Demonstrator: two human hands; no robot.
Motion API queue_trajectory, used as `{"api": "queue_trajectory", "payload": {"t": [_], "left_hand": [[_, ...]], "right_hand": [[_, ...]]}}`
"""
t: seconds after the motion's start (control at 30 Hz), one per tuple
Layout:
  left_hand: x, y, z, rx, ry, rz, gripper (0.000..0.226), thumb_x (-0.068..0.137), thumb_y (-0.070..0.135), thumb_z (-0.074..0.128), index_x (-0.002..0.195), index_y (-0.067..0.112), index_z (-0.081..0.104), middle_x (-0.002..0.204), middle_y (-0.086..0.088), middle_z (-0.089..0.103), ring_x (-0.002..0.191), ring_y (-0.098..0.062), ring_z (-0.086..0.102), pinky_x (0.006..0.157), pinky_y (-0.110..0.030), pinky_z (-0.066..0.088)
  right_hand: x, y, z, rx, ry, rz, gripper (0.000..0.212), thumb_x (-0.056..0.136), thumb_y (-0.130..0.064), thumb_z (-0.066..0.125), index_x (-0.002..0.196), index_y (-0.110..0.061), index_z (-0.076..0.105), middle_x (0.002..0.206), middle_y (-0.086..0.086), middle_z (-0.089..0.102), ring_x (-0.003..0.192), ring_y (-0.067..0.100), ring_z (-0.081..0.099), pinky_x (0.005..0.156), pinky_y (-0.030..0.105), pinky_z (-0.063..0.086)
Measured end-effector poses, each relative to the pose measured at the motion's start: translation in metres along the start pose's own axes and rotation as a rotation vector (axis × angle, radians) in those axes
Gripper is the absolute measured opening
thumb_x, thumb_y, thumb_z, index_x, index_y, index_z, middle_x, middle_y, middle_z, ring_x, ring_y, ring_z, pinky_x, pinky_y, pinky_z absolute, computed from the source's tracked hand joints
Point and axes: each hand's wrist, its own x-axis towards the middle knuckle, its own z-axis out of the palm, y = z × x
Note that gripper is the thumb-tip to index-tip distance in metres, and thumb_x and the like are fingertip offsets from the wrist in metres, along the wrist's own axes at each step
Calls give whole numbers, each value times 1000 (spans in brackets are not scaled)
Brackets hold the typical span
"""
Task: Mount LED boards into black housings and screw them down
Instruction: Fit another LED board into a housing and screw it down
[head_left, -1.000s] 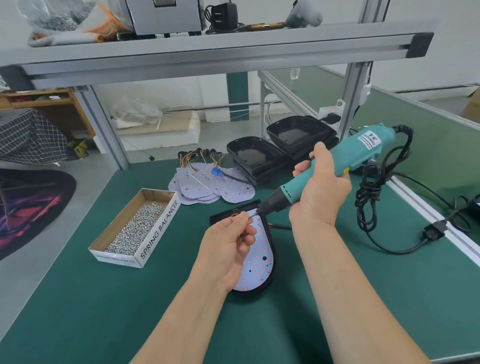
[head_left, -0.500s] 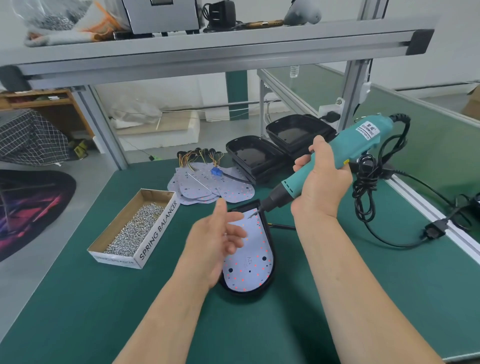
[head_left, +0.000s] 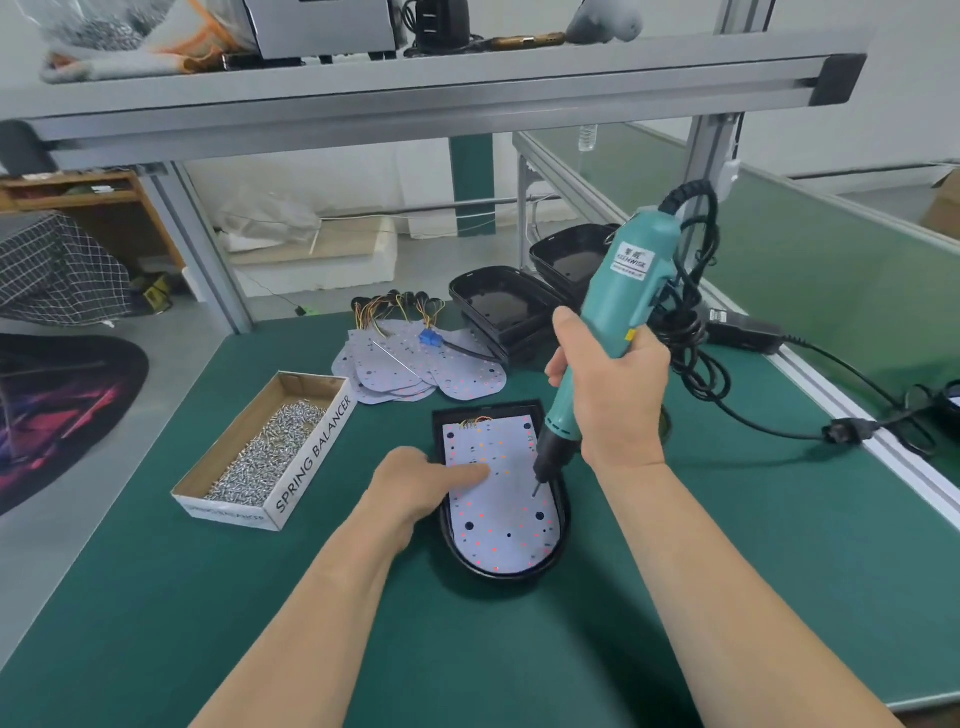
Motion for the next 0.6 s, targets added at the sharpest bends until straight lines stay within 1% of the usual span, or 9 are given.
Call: {"api": "queue_trajectory", "payload": {"t": [0.07,0.13,0.2,0.27,0.3,0.33,0.4,0.5,0.6], "left_hand": [[-2,5,3,-119,-76,-23,19,77,21,85,88,10,73,71,6,75,49,-3,64,43,-14,41],[-1,6,6,-177,-93,-27,20,78,15,83,97,11,75,82,2,79,61,-7,72,50,-17,46],[0,6,8,-200,-86,-27,23,78,11,82,99,9,75,85,-1,79,71,-14,75,59,-21,52],[0,6,9,-223,-86,-35,27,77,9,81,102,6,74,92,-7,79,87,-24,75,82,-36,59],[-1,6,9,-227,-86,-38,28,76,8,81,103,5,74,95,-9,78,93,-28,74,92,-44,57],[-1,6,9,-226,-90,-38,28,76,8,81,103,5,74,96,-9,78,95,-29,74,97,-47,55],[-1,6,9,-225,-102,-38,26,76,8,80,102,7,75,95,-8,78,96,-29,73,99,-48,54],[1,5,10,-249,-109,-40,26,76,7,80,102,6,75,94,-8,78,94,-29,74,98,-48,54],[2,5,10,-268,-112,-38,26,77,5,80,102,5,74,94,-9,78,93,-29,74,98,-47,55]], "right_hand": [[-3,4,-1,-25,-15,5,23,79,-27,73,74,-11,57,50,5,56,43,14,52,49,24,46],[-9,7,-1,-32,-28,14,24,79,-27,73,73,-11,56,51,7,56,43,15,52,49,24,46],[-15,9,1,-29,-42,23,26,79,-27,73,74,-8,56,54,10,55,44,14,53,48,24,45],[-21,11,3,-26,-57,32,29,79,-26,73,75,-3,56,56,11,55,43,14,53,48,22,45],[-24,13,4,-23,-67,31,31,80,-26,73,75,0,56,56,11,55,43,13,52,48,21,44],[-27,14,5,-24,-78,27,34,80,-25,73,76,4,55,55,11,55,43,13,52,49,20,44],[-32,17,4,-43,-88,13,37,81,-24,73,76,8,55,54,14,54,44,11,53,50,19,44],[-33,17,5,-63,-85,-4,37,82,-24,72,76,8,54,57,22,55,45,11,53,51,19,45],[-31,16,6,-66,-75,-7,34,82,-23,73,75,5,54,56,20,56,45,13,54,50,20,45]]}}
